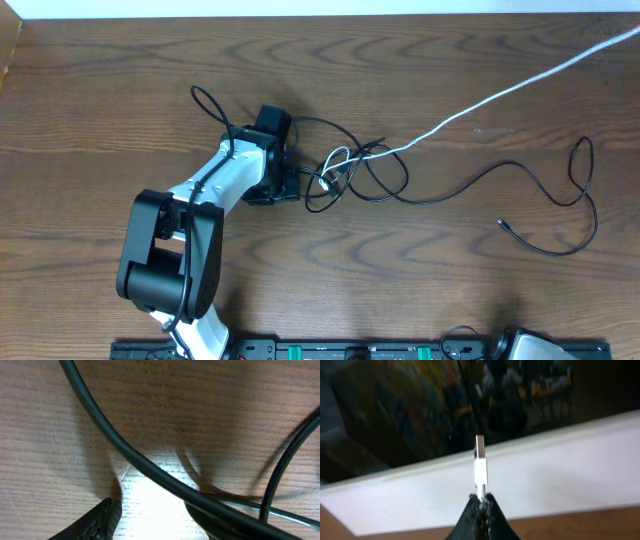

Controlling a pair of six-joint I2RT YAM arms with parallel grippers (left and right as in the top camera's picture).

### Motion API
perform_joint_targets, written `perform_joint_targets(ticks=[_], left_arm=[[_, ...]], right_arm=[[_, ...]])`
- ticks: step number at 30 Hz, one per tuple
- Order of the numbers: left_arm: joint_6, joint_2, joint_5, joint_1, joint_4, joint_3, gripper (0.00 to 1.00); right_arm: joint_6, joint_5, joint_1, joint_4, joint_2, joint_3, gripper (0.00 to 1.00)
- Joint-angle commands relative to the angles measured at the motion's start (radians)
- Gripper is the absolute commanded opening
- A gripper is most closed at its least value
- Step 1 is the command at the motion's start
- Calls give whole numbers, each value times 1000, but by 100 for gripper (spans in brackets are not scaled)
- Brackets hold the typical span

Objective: Untangle cables

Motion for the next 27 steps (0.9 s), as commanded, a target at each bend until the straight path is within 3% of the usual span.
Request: perform_joint_targets(ticks=[1, 6, 19, 27], left_arm=[[-6, 18, -21, 5, -2, -7, 56], [-6, 18, -21, 5, -2, -7, 56], [-7, 18, -20, 5, 0, -7, 57], [-18, 18, -20, 5, 0, -7, 57]], right_arm=[[-42, -11, -6, -73, 94, 210, 1], [-80, -11, -6, -243, 212, 412, 1], [-246, 138, -5, -815, 441, 418, 1], [-337, -3, 60, -813, 499, 201, 1]])
